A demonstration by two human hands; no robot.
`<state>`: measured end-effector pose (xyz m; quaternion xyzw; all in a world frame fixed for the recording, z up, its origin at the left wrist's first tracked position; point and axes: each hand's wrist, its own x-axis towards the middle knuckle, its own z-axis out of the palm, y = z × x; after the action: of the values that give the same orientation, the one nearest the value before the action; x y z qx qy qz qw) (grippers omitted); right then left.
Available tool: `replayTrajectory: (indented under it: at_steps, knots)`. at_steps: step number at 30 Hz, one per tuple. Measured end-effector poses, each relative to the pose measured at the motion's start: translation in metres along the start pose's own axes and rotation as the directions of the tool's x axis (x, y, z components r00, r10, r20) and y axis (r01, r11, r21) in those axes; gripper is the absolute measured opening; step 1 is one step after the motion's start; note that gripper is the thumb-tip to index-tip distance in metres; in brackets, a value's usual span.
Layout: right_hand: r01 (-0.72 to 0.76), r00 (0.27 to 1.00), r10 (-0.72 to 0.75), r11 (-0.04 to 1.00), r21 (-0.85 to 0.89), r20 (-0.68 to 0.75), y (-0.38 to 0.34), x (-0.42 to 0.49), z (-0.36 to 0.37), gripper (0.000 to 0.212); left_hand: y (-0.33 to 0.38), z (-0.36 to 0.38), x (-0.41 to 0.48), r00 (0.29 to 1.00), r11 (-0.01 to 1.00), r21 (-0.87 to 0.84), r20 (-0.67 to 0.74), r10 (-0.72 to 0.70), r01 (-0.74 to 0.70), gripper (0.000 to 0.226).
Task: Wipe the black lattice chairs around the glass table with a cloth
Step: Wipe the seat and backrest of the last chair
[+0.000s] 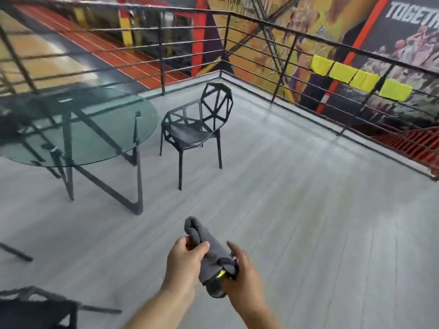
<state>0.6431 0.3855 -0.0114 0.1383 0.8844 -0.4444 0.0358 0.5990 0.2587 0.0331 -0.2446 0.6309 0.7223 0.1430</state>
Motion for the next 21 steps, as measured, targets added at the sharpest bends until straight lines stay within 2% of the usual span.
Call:
replayTrajectory:
  at_steps: [3,5,8,10,14,17,19,21]
  knots:
    - [0.069,0.996,-0.071,0.997,0.041,0.046,-0.009,0.076,0.000,0.063,0.028,0.023,0.060,0.999,0.999,-0.046,-0.046,0.012,-0.015,0.008]
    - [0.096,0.994,-0.099,0.993,0.066,0.036,-0.014,0.129,0.003,0.049,0.047,0.038,0.109,0.998,0.998,-0.056,-0.066,0.008,-0.011,0.008]
    - [0.049,0.999,-0.049,0.995,0.091,-0.007,-0.028,0.214,0.004,0.037,0.085,0.064,0.183,0.998,0.999,-0.045,-0.057,0.002,-0.005,0.008]
    - [-0.003,1.000,0.002,0.989,0.149,0.009,-0.042,0.268,-0.003,0.047,0.114,0.083,0.227,0.999,0.999,-0.033,-0.046,0.002,-0.004,0.008]
    - [-0.064,0.997,0.050,0.966,0.251,0.059,-0.070,0.364,-0.024,0.049,0.174,0.122,0.309,0.999,0.999,-0.020,-0.021,0.029,-0.029,0.009]
    - [-0.094,0.994,0.076,0.960,0.265,0.075,-0.075,0.427,-0.032,0.046,0.204,0.148,0.364,0.999,0.999,0.004,-0.013,0.037,-0.037,0.010]
    - [-0.088,0.996,0.074,0.952,0.294,0.057,-0.074,0.468,-0.033,0.044,0.215,0.164,0.400,0.999,1.000,0.015,-0.031,0.026,-0.025,0.009]
    - [-0.050,0.998,0.036,0.956,0.290,0.051,-0.070,0.515,-0.032,0.057,0.225,0.182,0.441,0.998,1.000,0.022,-0.061,0.017,-0.016,0.009]
